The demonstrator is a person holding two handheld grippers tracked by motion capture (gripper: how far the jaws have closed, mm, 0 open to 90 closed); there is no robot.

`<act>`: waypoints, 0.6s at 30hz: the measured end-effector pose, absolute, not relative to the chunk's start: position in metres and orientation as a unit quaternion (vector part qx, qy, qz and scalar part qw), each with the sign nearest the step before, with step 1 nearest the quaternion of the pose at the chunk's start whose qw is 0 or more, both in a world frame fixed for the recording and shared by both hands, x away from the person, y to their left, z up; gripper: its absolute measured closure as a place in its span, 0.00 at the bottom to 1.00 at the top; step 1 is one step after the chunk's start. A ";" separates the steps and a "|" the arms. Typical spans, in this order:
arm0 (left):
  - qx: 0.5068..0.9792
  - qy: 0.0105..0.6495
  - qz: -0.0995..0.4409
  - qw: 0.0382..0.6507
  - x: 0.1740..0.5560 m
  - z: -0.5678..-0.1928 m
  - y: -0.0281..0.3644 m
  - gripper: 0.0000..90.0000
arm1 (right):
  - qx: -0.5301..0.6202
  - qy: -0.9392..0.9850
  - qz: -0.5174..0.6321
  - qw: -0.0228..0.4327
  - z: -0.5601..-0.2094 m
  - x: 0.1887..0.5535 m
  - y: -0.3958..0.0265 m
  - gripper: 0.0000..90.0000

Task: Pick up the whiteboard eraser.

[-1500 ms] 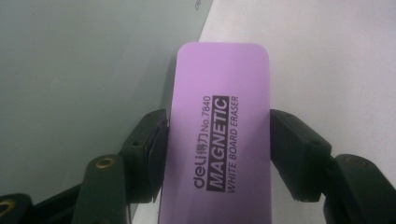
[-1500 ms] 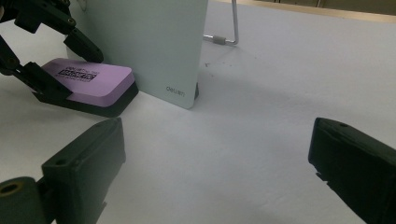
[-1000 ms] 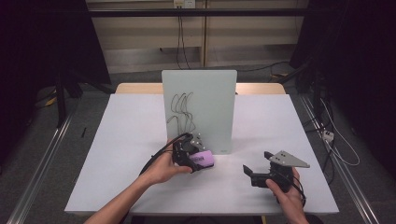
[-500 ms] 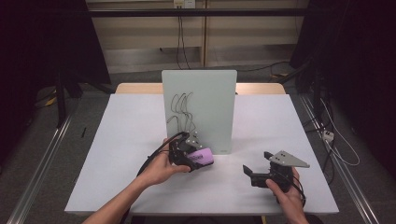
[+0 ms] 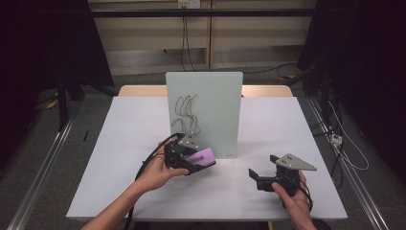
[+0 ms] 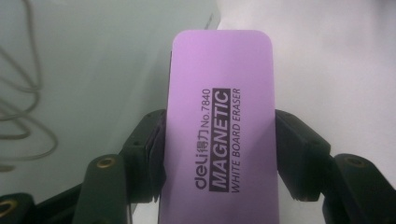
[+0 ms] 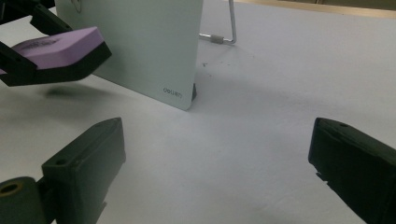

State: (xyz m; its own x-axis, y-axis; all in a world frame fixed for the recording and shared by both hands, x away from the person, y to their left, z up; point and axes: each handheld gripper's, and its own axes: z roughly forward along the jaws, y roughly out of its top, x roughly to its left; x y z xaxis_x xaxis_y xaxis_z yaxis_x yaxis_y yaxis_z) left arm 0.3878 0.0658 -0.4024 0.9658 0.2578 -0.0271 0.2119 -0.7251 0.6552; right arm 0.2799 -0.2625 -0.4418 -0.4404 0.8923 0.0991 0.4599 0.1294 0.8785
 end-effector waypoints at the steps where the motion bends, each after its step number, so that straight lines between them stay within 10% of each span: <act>1: 0.928 0.126 0.034 0.348 0.388 -0.400 0.068 0.45 | 0.475 0.714 0.458 0.235 -0.442 0.281 -0.263 0.04; 18: 0.895 0.147 0.067 0.415 0.385 -0.368 0.092 0.45 | 0.469 0.717 0.460 0.233 -0.442 0.280 -0.263 0.04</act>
State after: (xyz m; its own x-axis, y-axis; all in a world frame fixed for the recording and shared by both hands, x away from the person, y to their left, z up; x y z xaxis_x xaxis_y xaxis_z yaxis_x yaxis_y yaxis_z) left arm 0.3850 0.0921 -0.3675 0.9479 0.3186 -0.0026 0.2080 -0.6127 0.7625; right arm 0.2798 -0.2629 -0.4420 -0.4510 0.8871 0.0982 0.4594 0.1363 0.8777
